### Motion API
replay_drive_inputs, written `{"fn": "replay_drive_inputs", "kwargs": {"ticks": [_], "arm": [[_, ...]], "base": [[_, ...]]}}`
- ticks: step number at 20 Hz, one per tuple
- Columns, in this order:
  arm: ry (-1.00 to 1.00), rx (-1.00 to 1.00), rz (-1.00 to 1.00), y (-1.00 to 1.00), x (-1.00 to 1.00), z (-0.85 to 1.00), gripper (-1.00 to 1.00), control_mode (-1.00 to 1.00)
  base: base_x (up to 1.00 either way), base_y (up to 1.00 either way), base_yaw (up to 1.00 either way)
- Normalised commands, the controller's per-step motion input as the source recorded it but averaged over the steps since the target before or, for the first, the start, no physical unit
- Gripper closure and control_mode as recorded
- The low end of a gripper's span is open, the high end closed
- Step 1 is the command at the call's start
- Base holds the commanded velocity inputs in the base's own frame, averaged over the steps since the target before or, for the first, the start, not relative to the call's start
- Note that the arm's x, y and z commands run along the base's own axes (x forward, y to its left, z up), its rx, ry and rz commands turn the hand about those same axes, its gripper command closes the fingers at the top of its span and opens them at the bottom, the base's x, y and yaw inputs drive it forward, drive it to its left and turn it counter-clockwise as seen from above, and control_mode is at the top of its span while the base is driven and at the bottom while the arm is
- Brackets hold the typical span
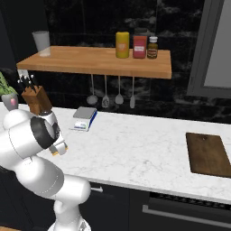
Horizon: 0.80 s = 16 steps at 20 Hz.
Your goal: Pick up the sponge from the counter and clean the cutting board by briefly scrubbing or pressing down on the cutting board. Once finished, release the sponge.
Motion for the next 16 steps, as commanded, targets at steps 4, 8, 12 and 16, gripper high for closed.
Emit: {"fn": "replay_drive_inputs", "kwargs": {"ticks": [4,8,12,16], "arm": [[0.0,0.0,0.0,0.0,0.0,0.0,1.0,-1.0],[0.0,0.0,0.0,0.0,0.0,0.0,1.0,-1.0],[0.0,0.0,0.0,0.0,0.0,0.0,1.0,-1.0],[-0.04,0.0,0.01,0.0,-0.05,0.0,1.0,-1.0]], "base": [[0.0,0.0,0.0],[0.0,0.0,0.0],[0.0,0.0,0.0],[0.0,0.0,0.0]]}}
